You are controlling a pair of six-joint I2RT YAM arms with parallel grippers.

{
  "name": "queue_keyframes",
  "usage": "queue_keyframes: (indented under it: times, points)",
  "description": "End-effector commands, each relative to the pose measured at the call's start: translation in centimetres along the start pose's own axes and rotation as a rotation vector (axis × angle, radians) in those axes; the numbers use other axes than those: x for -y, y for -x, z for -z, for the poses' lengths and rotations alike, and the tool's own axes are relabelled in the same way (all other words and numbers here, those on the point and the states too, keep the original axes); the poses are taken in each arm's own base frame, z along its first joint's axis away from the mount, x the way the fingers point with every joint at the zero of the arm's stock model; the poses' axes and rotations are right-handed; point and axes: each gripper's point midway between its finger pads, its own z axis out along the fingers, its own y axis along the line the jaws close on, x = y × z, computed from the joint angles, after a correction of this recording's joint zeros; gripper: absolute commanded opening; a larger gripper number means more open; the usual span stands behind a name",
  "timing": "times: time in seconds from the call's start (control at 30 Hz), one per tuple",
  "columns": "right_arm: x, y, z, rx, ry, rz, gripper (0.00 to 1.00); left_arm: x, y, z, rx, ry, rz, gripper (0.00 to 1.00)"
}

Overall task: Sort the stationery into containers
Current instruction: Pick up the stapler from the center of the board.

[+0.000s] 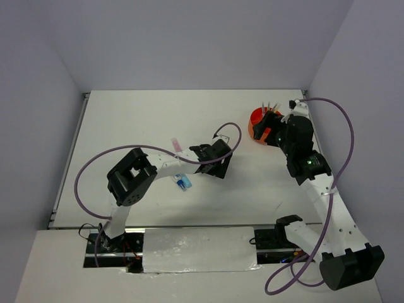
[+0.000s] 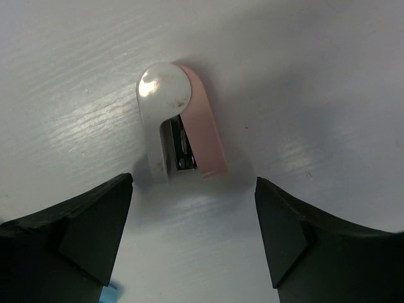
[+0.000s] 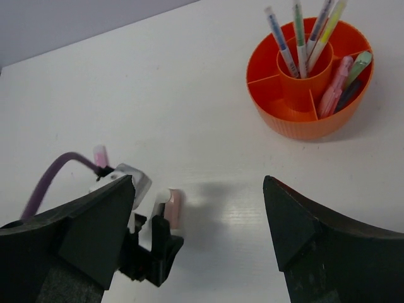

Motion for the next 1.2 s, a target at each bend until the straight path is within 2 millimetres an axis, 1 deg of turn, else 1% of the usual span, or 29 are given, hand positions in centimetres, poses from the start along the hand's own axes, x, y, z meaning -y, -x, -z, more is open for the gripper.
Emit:
queue_keyframes:
  times: [0.0,0.07,0.23,0.3,0.37,0.4,0.43,0.47,0.5,0.53,0.57,0.6,0.63,0.67,0.7,0.73,0.77,0.8,0.83,0.87,0.9,0.93,0.97,1.0,1.03,1.07,1.1,1.13,1.17]
  points:
    - [-0.9,-0.9,1.0,-0.031,0.062,0.03,0.89,0.0,1.0,-0.9,0.018,0.028,-0.015,0.89]
    - [-1.3,-1.0,1.2,-0.03,0.087,0.029,0.89,-0.4,0.3,-1.8,0.003,0.055,-0.028,0.87]
    - [-2.2,-1.3,1.8,-0.026,0.137,0.022,0.89,-1.2,0.2,-2.7,0.03,0.087,-0.039,0.82]
    - [-2.5,-1.3,1.9,-0.023,0.152,0.02,0.89,-1.2,0.3,-2.7,0.034,0.092,-0.046,0.74]
    - [-2.8,-1.3,2.0,-0.022,0.164,0.017,0.89,-1.2,0.3,-2.7,0.027,0.092,-0.041,0.63]
    - [-2.9,-1.4,2.1,-0.027,0.172,0.017,0.89,-1.2,0.1,-2.7,0.021,0.094,-0.037,0.52]
    - [-3.0,-1.3,2.0,-0.024,0.18,0.018,0.89,-1.3,0.3,-2.3,0.024,0.09,-0.028,0.48]
    - [-3.1,-1.4,2.0,-0.023,0.185,0.018,0.89,-1.3,-0.3,-2.2,0.015,0.082,-0.028,0.31]
    - [-3.1,-1.7,1.9,-0.031,0.19,0.015,0.9,-1.3,-0.3,-1.9,0.02,0.076,-0.015,0.24]
    - [-3.5,-1.6,1.8,-0.026,0.21,0.009,0.91,-1.3,-0.3,-1.2,0.035,0.057,-0.006,0.12]
    - [-3.5,-2.1,1.6,-0.034,0.213,-0.012,0.93,-1.2,-0.2,-0.7,0.051,0.036,-0.004,0.06]
    - [-4.0,-2.0,1.5,-0.027,0.243,-0.026,0.93,-1.0,0.4,0.4,0.106,-0.01,0.012,0.02]
    - [-3.9,-2.7,1.2,-0.039,0.243,-0.044,0.93,-0.7,0.6,1.1,0.131,-0.048,0.016,0.0]
    - [-4.3,-2.6,1.1,-0.033,0.257,-0.086,0.93,-0.3,2.2,3.2,0.203,-0.104,0.026,0.0]
    - [-4.5,-2.8,1.0,-0.034,0.269,-0.108,0.93,-0.9,0.7,3.4,0.203,-0.12,0.014,0.0]
    - [-4.3,-3.4,0.9,-0.04,0.271,-0.133,0.93,0.4,2.5,4.6,0.303,-0.203,0.034,0.0]
    - [-5.0,-3.0,1.0,-0.021,0.3,-0.173,0.92,-0.2,1.9,6.1,0.344,-0.237,0.027,0.0]
    - [-4.9,-3.6,1.0,-0.028,0.307,-0.191,0.92,0.6,3.6,7.7,0.446,-0.302,0.046,0.0]
    - [-5.3,-3.4,1.0,-0.02,0.323,-0.203,0.91,0.7,4.7,10.0,0.521,-0.356,0.054,0.0]
    - [-5.7,-3.6,1.0,-0.033,0.341,-0.226,0.91,0.1,3.1,9.9,0.526,-0.368,0.045,0.0]
    - [-6.7,-4.6,1.0,-0.078,0.385,-0.227,0.9,0.1,3.2,10.9,0.567,-0.399,0.044,0.0]
    - [-7.7,-4.9,1.1,-0.096,0.424,-0.224,0.89,0.3,4.9,13.5,0.675,-0.452,0.059,0.0]
    - [-8.4,-5.5,1.1,-0.131,0.444,-0.213,0.89,-0.2,3.8,13.4,0.684,-0.459,0.052,0.0]
    - [-9.2,-6.0,0.7,-0.167,0.452,-0.197,0.88,-0.2,3.8,14.2,0.716,-0.477,0.05,0.0]
    - [-10.6,-7.4,1.1,-0.218,0.477,-0.17,0.88,-0.3,4.9,16.2,0.795,-0.509,0.052,0.0]
    - [-12.1,-8.3,1.3,-0.252,0.504,-0.147,0.88,-0.5,4.4,16.8,0.815,-0.518,0.039,0.0]
    - [-12.2,-8.5,1.1,-0.26,0.505,-0.152,0.88,-0.5,4.2,16.8,0.822,-0.52,0.035,0.0]
    - [-13.6,-9.0,1.6,-0.276,0.552,-0.144,0.87,-0.5,4.4,17.6,0.845,-0.532,0.033,0.0]
    - [-14.1,-9.6,1.6,-0.294,0.562,-0.144,0.87,-0.6,4.3,17.9,0.856,-0.54,0.031,0.0]
